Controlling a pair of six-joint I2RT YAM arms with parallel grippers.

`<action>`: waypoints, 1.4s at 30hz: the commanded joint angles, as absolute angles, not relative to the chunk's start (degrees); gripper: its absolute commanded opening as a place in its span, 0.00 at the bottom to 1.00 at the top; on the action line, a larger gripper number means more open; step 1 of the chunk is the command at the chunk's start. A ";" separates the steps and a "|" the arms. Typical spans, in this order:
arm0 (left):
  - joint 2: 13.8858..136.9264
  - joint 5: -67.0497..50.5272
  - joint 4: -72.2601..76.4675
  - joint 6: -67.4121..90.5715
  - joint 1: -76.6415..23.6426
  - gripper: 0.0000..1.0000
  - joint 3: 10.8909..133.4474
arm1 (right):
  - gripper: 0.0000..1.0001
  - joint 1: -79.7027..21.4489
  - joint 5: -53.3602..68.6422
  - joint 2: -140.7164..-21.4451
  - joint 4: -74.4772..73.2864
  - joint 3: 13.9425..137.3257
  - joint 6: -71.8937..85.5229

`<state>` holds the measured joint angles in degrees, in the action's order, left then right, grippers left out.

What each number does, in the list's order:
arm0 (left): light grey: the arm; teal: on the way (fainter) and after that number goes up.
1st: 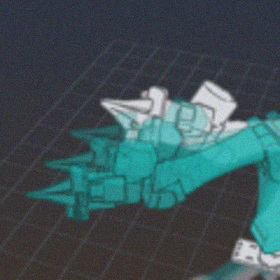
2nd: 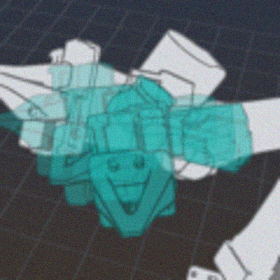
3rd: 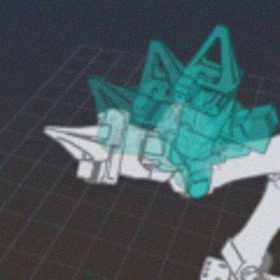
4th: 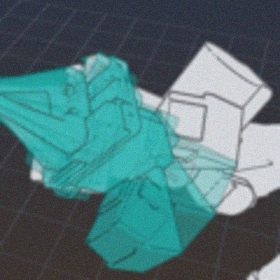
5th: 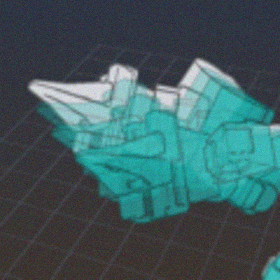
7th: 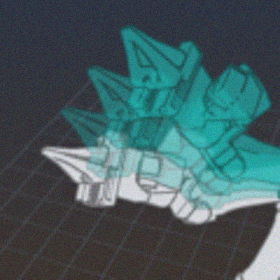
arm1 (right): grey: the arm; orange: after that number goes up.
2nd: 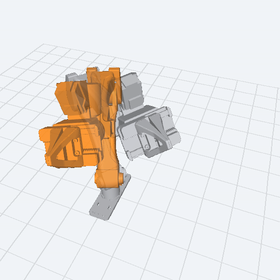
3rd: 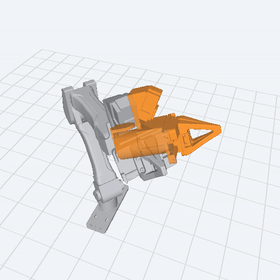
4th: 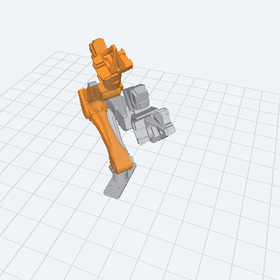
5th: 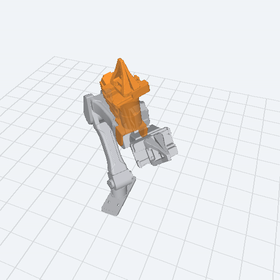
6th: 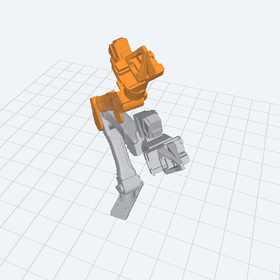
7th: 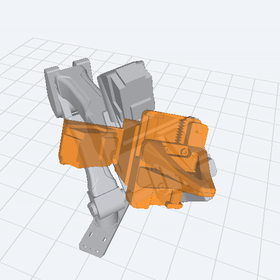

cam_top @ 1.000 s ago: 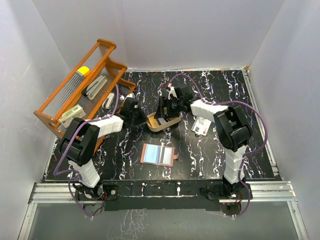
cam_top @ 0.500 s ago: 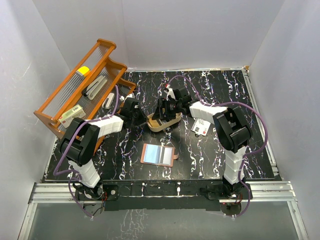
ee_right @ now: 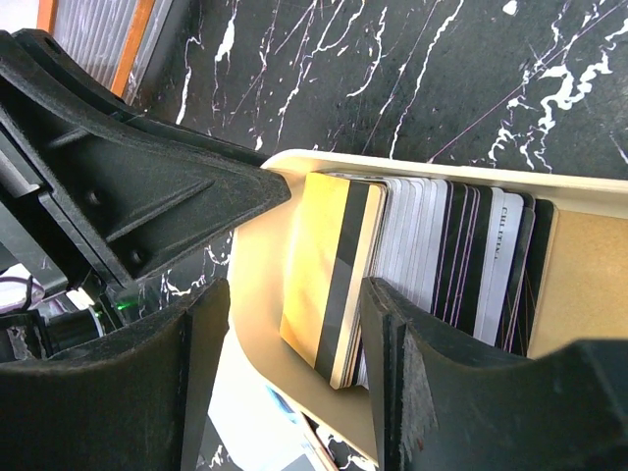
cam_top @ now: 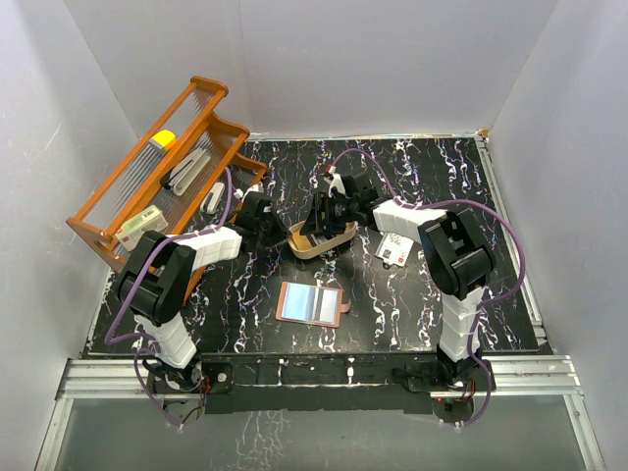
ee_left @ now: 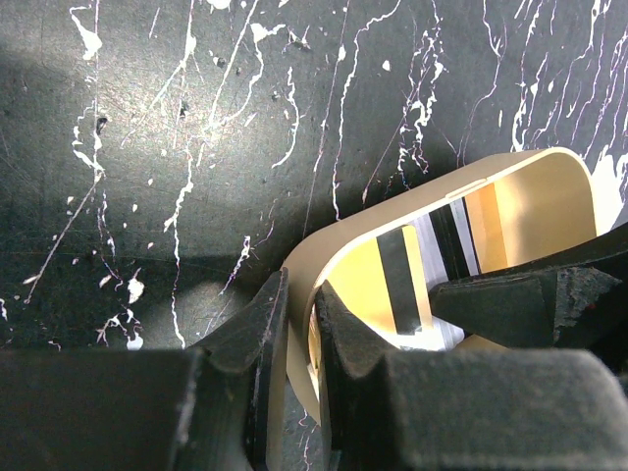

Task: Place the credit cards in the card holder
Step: Pick up the credit card from the storage box.

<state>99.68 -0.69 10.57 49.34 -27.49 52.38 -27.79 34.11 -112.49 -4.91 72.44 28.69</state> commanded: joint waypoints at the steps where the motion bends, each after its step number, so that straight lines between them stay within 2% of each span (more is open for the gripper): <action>1: 98.59 -3.23 10.46 51.68 -27.66 0.00 51.30 | 0.53 -28.65 37.79 -110.05 -3.34 72.04 30.20; 25: 98.18 -3.69 10.79 51.70 -27.65 0.00 50.50 | 0.50 -28.65 39.19 -108.20 4.76 67.49 36.70; 34: 97.74 -3.87 10.74 51.85 -27.68 0.00 50.14 | 0.47 -28.65 35.30 -109.27 0.32 68.10 34.91; 38: 97.24 -3.84 10.46 51.86 -27.69 0.00 50.13 | 0.37 -28.65 31.16 -108.99 -2.59 68.20 32.80; 42: 96.94 -4.10 10.46 51.86 -27.64 0.00 49.98 | 0.17 -28.65 27.53 -108.13 -4.13 67.77 31.80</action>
